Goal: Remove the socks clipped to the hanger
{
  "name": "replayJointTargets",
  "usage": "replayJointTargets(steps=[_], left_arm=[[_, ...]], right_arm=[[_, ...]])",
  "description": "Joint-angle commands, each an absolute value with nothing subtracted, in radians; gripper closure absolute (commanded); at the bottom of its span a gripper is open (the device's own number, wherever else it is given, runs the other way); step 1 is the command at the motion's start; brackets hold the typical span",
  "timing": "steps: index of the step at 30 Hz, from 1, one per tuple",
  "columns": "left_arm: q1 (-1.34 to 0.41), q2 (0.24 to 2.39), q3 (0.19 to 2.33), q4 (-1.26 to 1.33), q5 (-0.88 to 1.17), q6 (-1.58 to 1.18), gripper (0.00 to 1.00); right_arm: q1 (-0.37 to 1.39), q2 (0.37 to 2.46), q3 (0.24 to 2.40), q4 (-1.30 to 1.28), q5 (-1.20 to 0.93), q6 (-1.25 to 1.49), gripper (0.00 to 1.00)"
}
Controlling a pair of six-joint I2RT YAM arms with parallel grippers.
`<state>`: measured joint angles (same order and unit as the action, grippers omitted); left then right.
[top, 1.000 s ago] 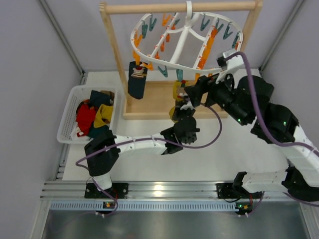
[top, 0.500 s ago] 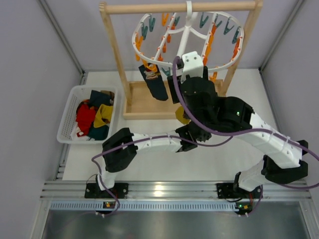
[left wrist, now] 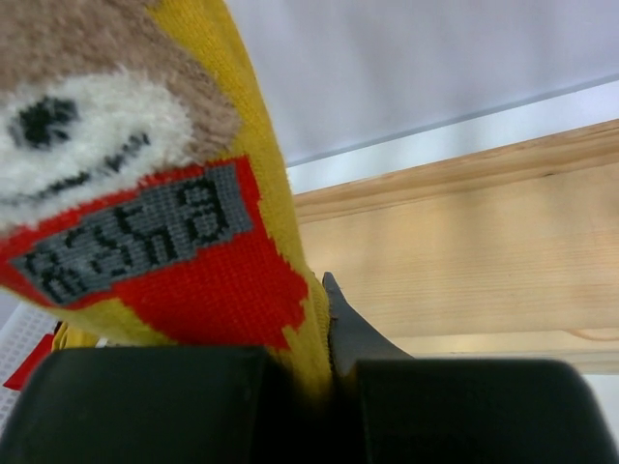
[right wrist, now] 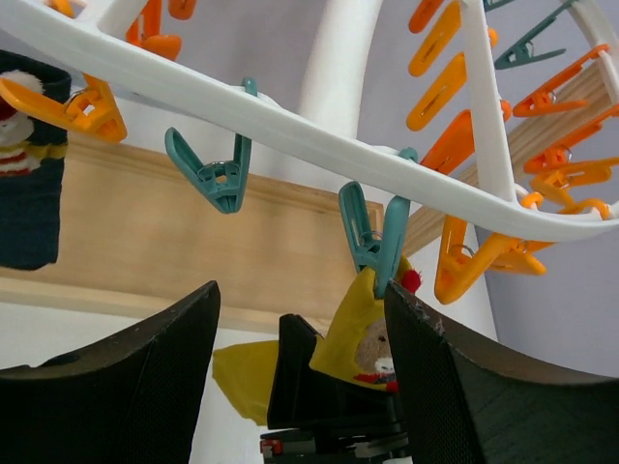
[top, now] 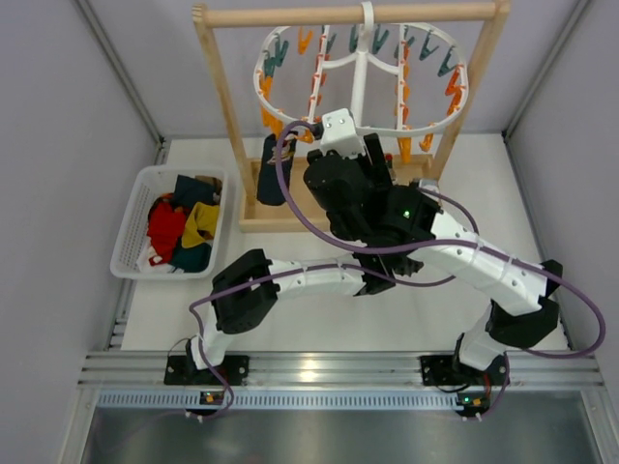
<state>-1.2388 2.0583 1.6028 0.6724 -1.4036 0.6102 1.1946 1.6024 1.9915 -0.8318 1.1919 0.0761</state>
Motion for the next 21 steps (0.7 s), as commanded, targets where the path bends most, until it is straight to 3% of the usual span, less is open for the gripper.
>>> replayJointTargets(steps=[1,21], left_arm=[[-1.256,2.054,1.643,0.696,-1.404,0.629,1.00],[-1.281,2.028,1.623,0.695,-1.393,0.601,1.00]], right_arm=[[1.169,1.603,2.017,-0.842,1.264,0.057,0.34],[1.055,1.540,1.779,-0.490,1.324,-0.231,0.38]])
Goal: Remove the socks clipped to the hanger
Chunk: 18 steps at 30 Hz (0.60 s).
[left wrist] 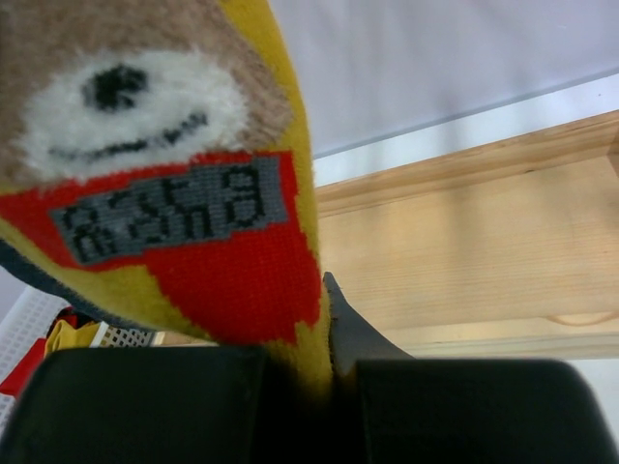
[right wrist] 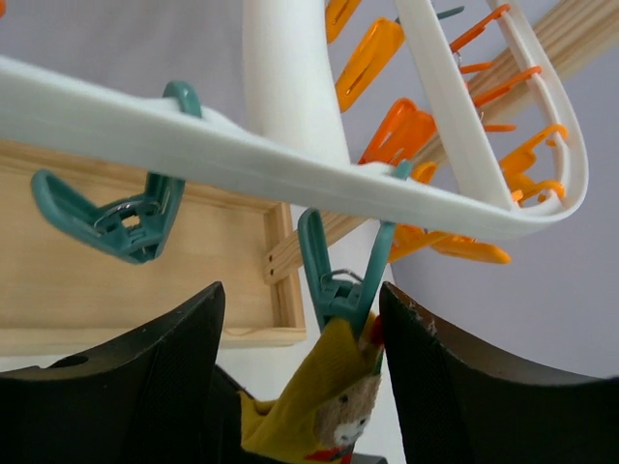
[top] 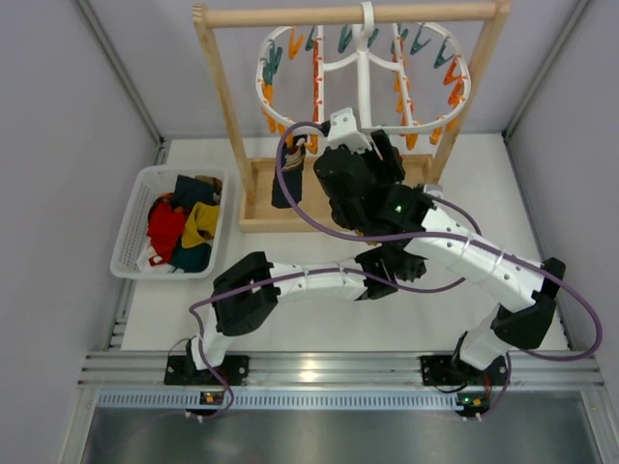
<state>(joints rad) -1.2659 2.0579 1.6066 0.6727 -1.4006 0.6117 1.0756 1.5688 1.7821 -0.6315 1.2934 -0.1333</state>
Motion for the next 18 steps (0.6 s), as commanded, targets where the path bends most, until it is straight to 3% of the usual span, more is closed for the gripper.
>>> replayJointTargets(steps=[1,7,18], left_arm=[[-1.281,2.028,1.623,0.695,-1.391,0.597,1.00],[-1.285,2.028,1.618,0.695,-1.393,0.592,1.00],[-1.299,2.010,1.591,0.693,-1.399,0.574,1.00]], right_arm=[[1.054,1.543,1.785,-0.468,1.334,-0.253,0.38],[1.051,1.540,1.769,-0.350,1.342,-0.373,0.39],[1.019,1.532,1.706,-0.213,1.341,-0.449,0.50]])
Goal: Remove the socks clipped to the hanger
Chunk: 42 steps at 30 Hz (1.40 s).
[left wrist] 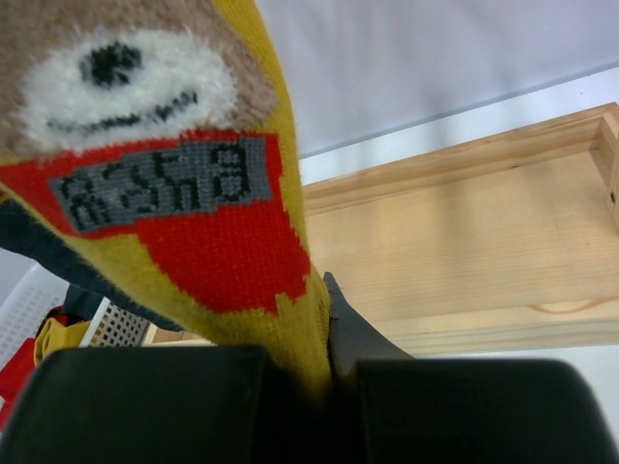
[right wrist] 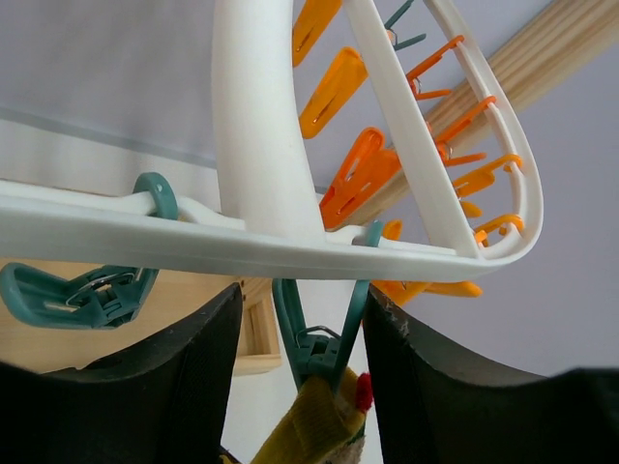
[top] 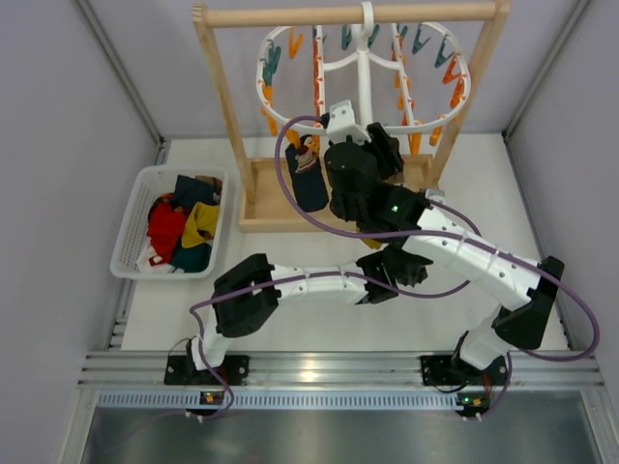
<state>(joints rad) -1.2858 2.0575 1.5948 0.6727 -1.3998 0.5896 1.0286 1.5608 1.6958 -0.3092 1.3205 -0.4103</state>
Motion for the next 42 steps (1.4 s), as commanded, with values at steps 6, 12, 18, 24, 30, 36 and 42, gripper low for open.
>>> replayJointTargets(steps=[6,12,18,24,30,36,42], left_arm=[[-1.305,2.008,1.588,0.693,-1.396,0.572,1.00],[-1.304,2.014,1.591,0.695,-1.388,0.569,1.00],[-1.292,2.006,1.566,0.695,-1.388,0.549,1.00],[-1.267,1.951,1.474,0.690,-1.358,0.496,1.00],[-1.266,1.876,1.335,0.690,-1.377,0.459,1.00],[-1.206,1.776,1.148,0.684,-1.399,0.413,1.00],[-1.105,1.655,0.970,0.680,-1.405,0.332,1.00]], right_arm=[[1.017,1.529,1.718,-0.189,1.341,-0.482,0.54],[1.017,1.532,1.707,-0.166,1.336,-0.503,0.76],[1.019,1.516,1.706,-0.211,1.318,-0.447,1.00],[1.019,1.477,1.716,-0.288,1.249,-0.350,1.00],[1.017,1.474,1.753,-0.354,1.189,-0.286,1.00],[1.005,1.404,1.717,-0.413,1.030,-0.197,0.97],[0.950,1.310,1.599,-0.407,0.807,-0.137,0.94]])
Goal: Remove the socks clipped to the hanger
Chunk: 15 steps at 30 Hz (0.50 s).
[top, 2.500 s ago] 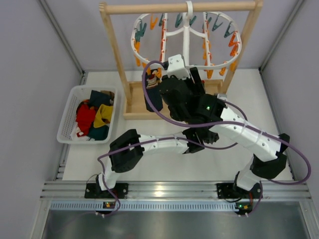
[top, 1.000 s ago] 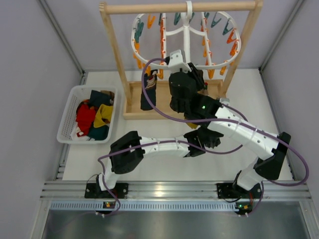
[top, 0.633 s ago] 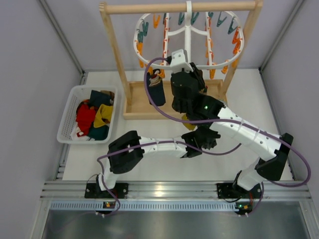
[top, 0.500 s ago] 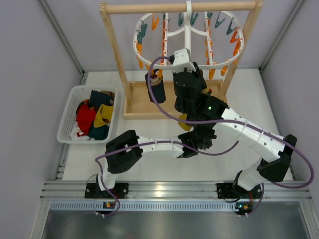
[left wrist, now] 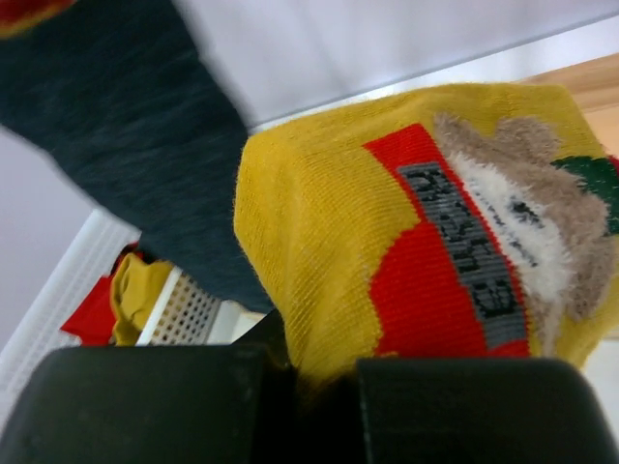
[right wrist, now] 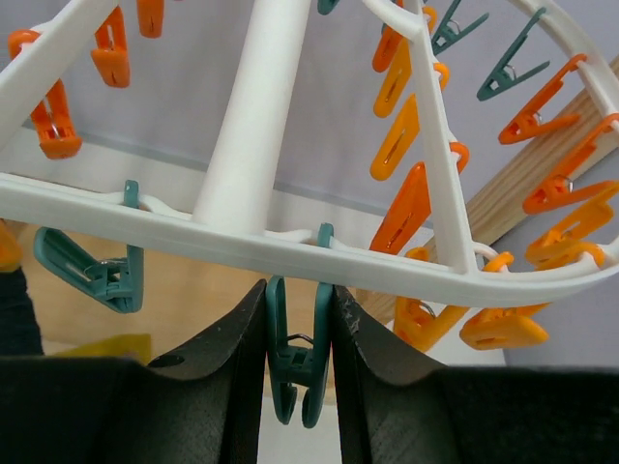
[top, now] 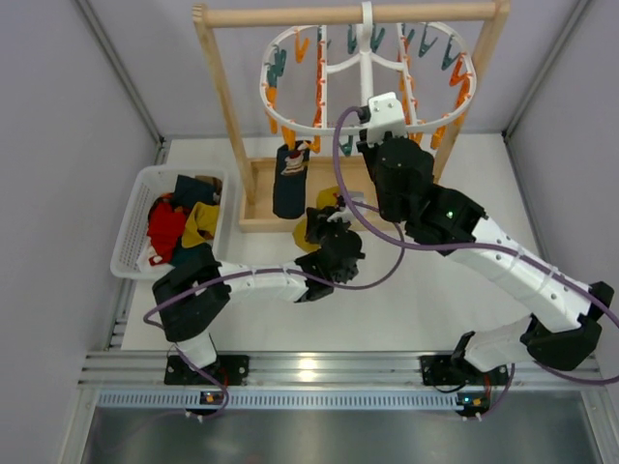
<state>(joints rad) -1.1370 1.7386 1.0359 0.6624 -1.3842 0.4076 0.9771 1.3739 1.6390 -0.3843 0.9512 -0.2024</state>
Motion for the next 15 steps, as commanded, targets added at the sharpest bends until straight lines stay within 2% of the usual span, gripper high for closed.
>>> replayJointTargets(steps=[1,5,7,8,12,15], left_arm=[[-1.071,1.634,0.957,0.669,-1.382,0.310,1.00],[-0.991,1.542,0.968,0.285,-1.269,0.006,1.00],[-0.938,1.479,0.969,0.097,-1.086,-0.186,1.00],[-0.914,1.418,0.951,0.056,-1.063,-0.287,1.00],[-0.899,1.287,0.861,-0.004,-1.091,-0.400,1.00],[-0.894,1.205,0.841,-0.156,-1.123,-0.494,1.00]], right_arm=[[0.937,1.298,1.585,-0.402,0.793,-0.129,0.93],[0.914,1.241,1.525,-0.380,0.750,-0.115,0.93],[0.902,1.221,1.513,-0.377,0.747,-0.117,0.93],[0.899,1.210,1.505,-0.371,0.742,-0.118,0.93],[0.865,1.172,1.457,-0.351,0.671,-0.092,0.93],[0.842,1.166,1.450,-0.353,0.650,-0.087,0.93]])
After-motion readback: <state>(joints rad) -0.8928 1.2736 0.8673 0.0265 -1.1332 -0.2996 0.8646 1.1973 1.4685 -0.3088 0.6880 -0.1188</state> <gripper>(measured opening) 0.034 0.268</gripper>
